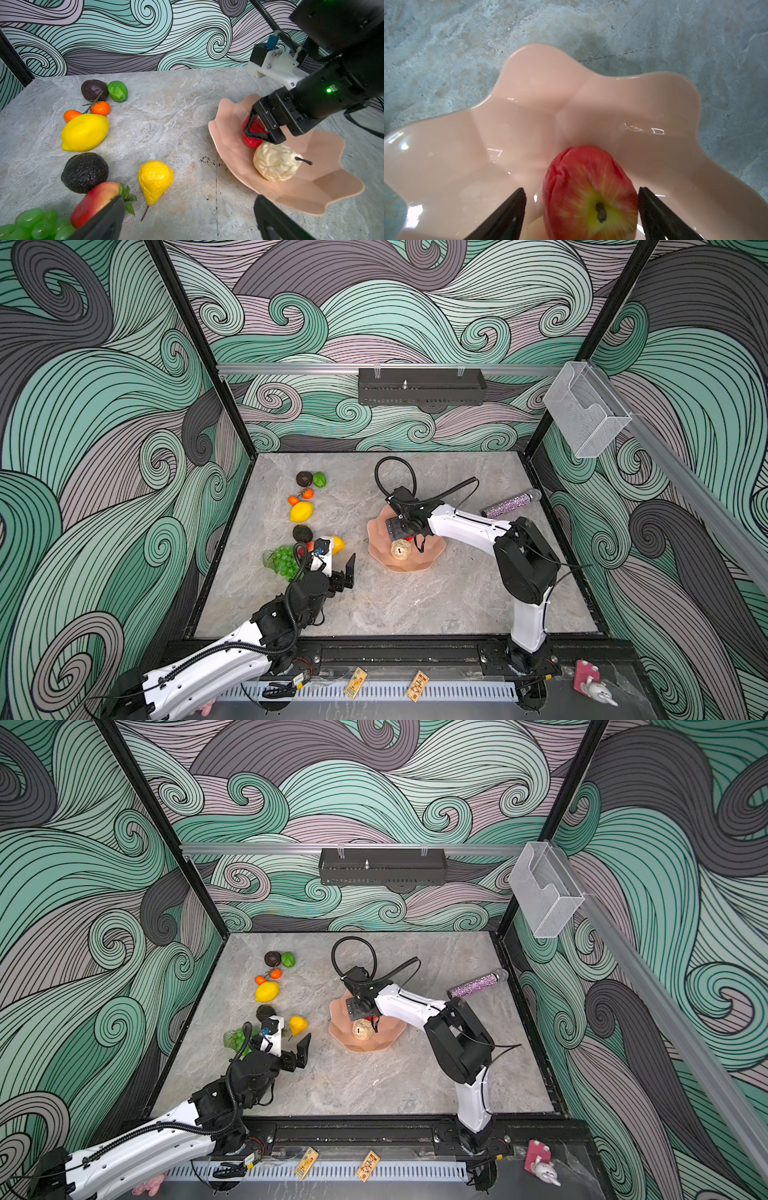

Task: Place and organize the fake fruits in the fruit bowl
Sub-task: 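Lower the red apple into the bowl with the right gripper while the left arm withdraws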

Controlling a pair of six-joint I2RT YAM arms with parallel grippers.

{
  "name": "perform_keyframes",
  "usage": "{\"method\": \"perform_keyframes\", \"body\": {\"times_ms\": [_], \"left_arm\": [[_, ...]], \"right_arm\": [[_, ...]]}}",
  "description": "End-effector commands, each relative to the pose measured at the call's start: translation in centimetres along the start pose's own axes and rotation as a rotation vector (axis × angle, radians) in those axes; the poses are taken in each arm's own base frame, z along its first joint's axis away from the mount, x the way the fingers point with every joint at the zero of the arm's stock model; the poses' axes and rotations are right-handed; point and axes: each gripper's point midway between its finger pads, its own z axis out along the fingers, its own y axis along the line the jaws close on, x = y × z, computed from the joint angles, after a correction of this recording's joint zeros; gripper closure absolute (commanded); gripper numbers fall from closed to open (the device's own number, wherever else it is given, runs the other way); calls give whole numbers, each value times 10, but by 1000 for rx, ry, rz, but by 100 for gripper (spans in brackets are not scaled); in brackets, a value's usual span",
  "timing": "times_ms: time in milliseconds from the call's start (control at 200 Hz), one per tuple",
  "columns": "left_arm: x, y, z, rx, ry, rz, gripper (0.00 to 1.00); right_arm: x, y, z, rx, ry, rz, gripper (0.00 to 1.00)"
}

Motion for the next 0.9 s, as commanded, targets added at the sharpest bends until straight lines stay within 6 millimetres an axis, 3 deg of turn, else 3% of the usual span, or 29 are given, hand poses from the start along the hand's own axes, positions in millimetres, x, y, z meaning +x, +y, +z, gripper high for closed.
{"method": "perform_keyframes", "body": {"times_ms": [0, 225, 460, 590, 730, 896], "left_arm": [[-6, 7, 1, -39, -7, -29, 1], [-17, 7, 3, -55, 22, -79, 1], [-48, 6, 16, -85, 231, -223, 1], [-58, 18, 32, -151, 352, -266, 1], [-66, 45, 56, -246, 484, -317, 1], [-64, 101, 82, -417, 641, -428, 1]], "right_arm": [[-4, -8, -17, 31, -23, 4, 13], [-13, -10, -31, 33, -37, 1, 10], [-26, -22, -94, 22, -94, 0, 9], [-20, -24, -125, -45, -134, -9, 9], [-2, -29, -150, -98, -170, -9, 9], [26, -35, -165, -169, -208, 28, 9]]}}
